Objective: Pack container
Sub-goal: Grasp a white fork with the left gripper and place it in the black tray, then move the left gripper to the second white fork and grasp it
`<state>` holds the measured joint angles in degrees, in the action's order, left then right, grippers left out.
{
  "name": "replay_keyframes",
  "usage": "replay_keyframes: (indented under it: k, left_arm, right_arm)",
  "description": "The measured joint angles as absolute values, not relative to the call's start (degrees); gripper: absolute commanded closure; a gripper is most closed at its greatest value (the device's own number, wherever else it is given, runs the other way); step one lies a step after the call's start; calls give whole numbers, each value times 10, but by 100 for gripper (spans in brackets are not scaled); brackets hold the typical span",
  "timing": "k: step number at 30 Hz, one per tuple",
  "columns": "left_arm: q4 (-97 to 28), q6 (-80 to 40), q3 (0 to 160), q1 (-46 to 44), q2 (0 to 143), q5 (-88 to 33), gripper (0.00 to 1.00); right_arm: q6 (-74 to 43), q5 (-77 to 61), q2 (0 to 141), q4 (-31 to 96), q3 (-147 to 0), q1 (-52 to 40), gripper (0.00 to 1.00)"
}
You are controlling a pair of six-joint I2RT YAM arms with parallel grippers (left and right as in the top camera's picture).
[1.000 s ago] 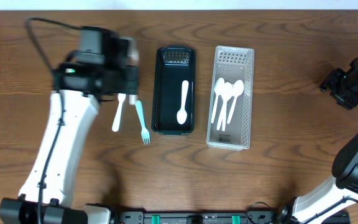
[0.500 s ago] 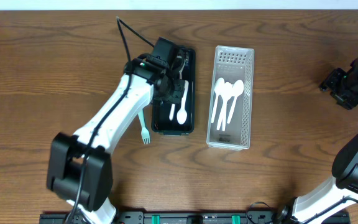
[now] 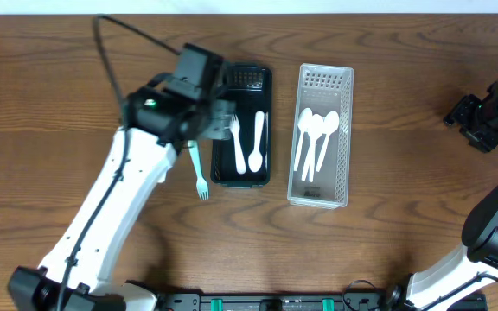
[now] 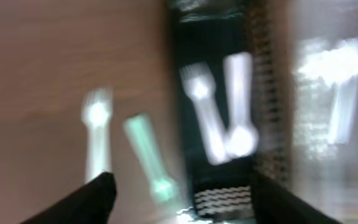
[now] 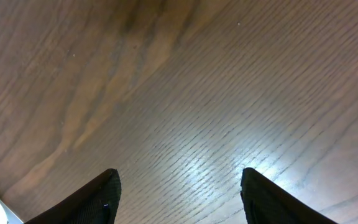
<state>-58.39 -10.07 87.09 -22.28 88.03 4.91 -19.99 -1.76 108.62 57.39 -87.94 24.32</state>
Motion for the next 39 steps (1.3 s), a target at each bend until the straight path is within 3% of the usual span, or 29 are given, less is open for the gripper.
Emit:
replay_keyframes:
  k: [6,14,25,39]
  left_arm:
    - [-545,-97,778,-119,924,115,24]
    - [-435,22,724,-16,1027,17,24]
    - [-361,118,724,-4,1068,-16,27]
    - [-320,128,724,-5,1120,-30,29]
  right_arm:
    - [-200,-18,1086,574,-879,243,34]
    - [-200,-18,1086,574,-879,243,33]
    - [-200,-18,1086,574,-879,243,34]
    - [-200,-18,1086,580,-879,243,36]
